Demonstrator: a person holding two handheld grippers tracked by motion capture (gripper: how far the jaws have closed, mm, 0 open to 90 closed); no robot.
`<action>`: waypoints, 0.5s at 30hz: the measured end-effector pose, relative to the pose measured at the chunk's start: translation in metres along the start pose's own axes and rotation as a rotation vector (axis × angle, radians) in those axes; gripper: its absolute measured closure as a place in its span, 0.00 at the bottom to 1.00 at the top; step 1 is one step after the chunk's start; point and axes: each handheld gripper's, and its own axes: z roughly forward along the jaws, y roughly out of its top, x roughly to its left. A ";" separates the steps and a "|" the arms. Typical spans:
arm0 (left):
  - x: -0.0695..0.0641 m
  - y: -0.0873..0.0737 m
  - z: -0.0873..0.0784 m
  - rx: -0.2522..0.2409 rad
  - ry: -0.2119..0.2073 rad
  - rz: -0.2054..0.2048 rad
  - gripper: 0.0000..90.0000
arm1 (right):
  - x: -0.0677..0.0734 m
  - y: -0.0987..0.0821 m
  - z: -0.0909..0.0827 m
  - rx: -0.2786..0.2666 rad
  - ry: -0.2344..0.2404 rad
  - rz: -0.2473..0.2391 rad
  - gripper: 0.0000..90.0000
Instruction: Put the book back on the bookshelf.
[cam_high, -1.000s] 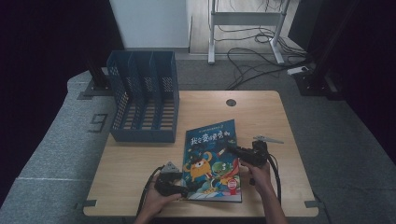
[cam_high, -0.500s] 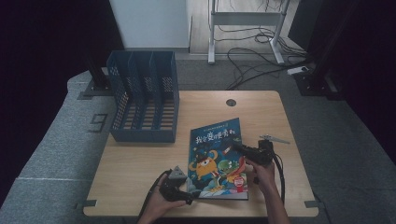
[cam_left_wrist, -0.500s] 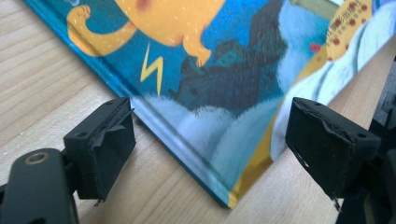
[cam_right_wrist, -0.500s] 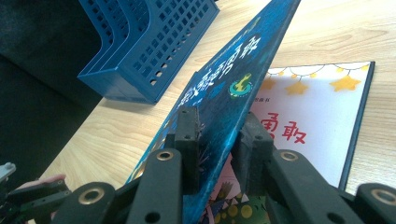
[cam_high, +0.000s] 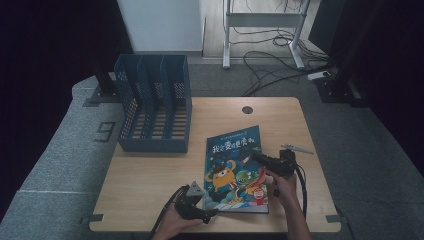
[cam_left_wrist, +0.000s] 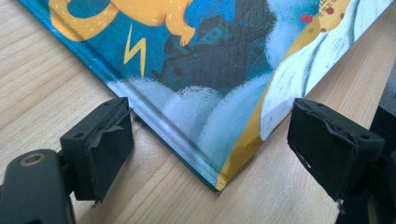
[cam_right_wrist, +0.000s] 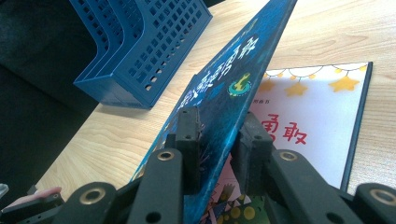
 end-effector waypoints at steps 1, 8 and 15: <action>0.000 0.000 0.000 0.000 0.000 -0.001 0.16 | 0.000 0.000 0.000 0.000 0.000 0.000 0.81; 0.001 0.000 0.001 0.009 -0.004 -0.006 0.15 | -0.001 0.000 0.000 0.007 -0.001 0.003 0.80; 0.001 0.000 0.001 0.008 -0.007 -0.004 0.15 | -0.002 -0.001 0.002 0.031 0.025 0.008 0.80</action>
